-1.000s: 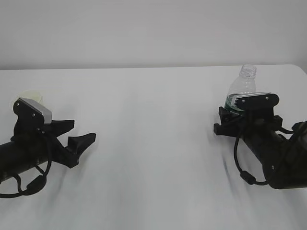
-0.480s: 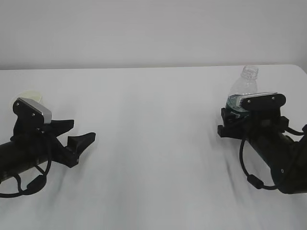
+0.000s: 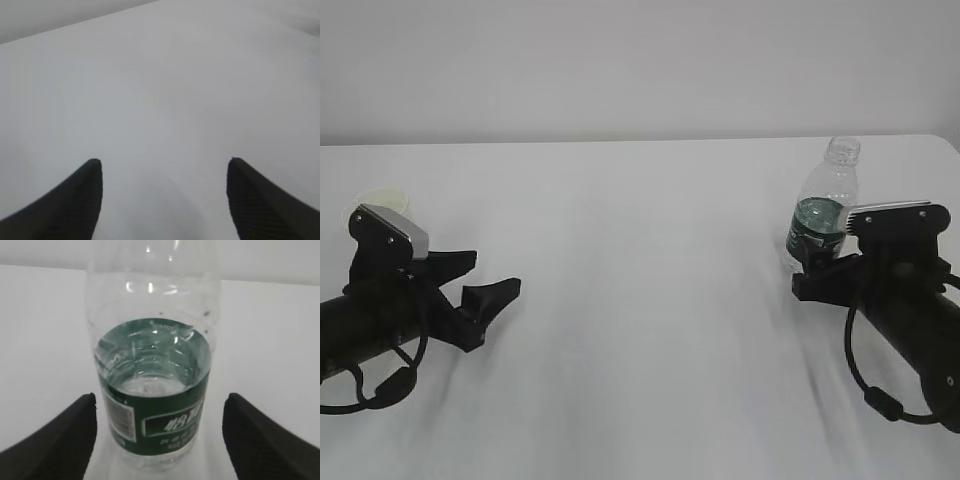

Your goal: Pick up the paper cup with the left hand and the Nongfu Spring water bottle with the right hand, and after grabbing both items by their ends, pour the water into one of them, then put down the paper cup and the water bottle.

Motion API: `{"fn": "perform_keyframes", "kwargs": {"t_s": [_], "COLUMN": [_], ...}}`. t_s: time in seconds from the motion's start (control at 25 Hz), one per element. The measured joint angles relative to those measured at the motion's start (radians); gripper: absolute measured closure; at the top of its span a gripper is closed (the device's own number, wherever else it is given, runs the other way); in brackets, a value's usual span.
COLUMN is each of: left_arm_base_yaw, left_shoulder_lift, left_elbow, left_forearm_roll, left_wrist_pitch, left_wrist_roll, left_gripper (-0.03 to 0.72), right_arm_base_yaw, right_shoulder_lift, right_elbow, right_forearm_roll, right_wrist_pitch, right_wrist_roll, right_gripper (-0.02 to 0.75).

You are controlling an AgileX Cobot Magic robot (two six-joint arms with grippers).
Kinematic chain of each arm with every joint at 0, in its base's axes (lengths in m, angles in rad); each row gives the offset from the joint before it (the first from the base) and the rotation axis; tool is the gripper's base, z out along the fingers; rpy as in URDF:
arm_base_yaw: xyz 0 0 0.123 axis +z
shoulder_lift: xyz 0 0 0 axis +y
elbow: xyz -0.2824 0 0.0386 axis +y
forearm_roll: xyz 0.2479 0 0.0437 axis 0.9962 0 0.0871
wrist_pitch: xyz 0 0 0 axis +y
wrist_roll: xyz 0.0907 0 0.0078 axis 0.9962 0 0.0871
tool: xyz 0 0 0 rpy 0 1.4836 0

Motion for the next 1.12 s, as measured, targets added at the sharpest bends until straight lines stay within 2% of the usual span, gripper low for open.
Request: {"fn": "perform_keyframes", "kwargs": {"t_s": [0.36,0.68,0.88,1.12], "left_arm_base_yaw": [0.0,0.0,0.0,0.0], "left_shoulder_lift": [-0.032,-0.071,-0.137,-0.265], "left_elbow": [0.0,0.004,0.008,0.008], "left_forearm_roll": [0.06,0.055,-0.014,-0.105], "left_wrist_pitch": [0.0,0.0,0.002,0.1], "left_wrist_roll": [0.0,0.0,0.0,0.0], "left_gripper": [0.13,0.131,0.131,0.131], "right_arm_base_yaw": [0.0,0.0,0.0,0.0], "right_shoulder_lift": [-0.075,-0.103,-0.107,-0.144], "right_elbow": [0.076,0.102,0.114,0.122], "right_forearm_roll": [-0.048,-0.064,-0.067,-0.054], "right_wrist_pitch": [0.0,0.0,0.0,0.0], "right_wrist_roll": [0.003,0.003,-0.001,-0.005], "right_gripper": [0.143,0.143,0.143,0.143]}}
